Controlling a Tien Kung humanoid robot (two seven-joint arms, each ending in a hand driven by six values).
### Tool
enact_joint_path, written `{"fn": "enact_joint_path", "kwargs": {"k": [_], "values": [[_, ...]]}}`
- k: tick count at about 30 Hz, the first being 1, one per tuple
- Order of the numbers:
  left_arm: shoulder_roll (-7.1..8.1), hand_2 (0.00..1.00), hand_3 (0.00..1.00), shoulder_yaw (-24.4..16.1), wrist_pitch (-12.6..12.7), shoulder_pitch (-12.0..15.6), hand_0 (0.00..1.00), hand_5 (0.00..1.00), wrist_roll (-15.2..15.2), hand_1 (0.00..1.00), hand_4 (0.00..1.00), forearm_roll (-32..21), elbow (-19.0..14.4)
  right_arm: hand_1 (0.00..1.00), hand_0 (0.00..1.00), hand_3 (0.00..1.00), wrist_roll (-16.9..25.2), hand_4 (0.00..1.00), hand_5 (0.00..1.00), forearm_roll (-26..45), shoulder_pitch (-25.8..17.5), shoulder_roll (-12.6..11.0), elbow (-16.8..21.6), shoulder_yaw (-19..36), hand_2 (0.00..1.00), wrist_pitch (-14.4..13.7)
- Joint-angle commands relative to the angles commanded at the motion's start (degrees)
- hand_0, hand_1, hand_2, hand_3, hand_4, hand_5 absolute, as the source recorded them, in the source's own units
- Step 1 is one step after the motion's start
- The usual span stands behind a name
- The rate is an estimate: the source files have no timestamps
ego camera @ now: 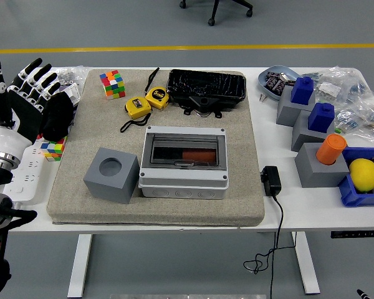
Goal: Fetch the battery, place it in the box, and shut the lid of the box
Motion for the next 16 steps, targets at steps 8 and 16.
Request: {"fn": "enact_joint_path", "kwargs": {"k": [8, 16], "values": [[0.10, 0.771, 0.766, 0.52, 0.92, 0.05, 0.808, 0.952, 0.12, 0.793, 0.998, 2.75, -0.01, 0.751, 0.836, 0.785, 0.00, 0.998, 0.998, 0.05, -0.01, -0.08, 0.00, -0.18, 0.754, 0.00], [0.18, 0.764, 0.765, 1.04, 1.70, 0.21, 0.804, 0.935, 0.10, 0.788, 0.998, 4.14, -0.04, 0.751, 0.836, 0.785, -0.02, 0.998, 0.998, 0.22, -0.16, -0.03, 0.00, -0.43, 0.755, 0.01]]}}
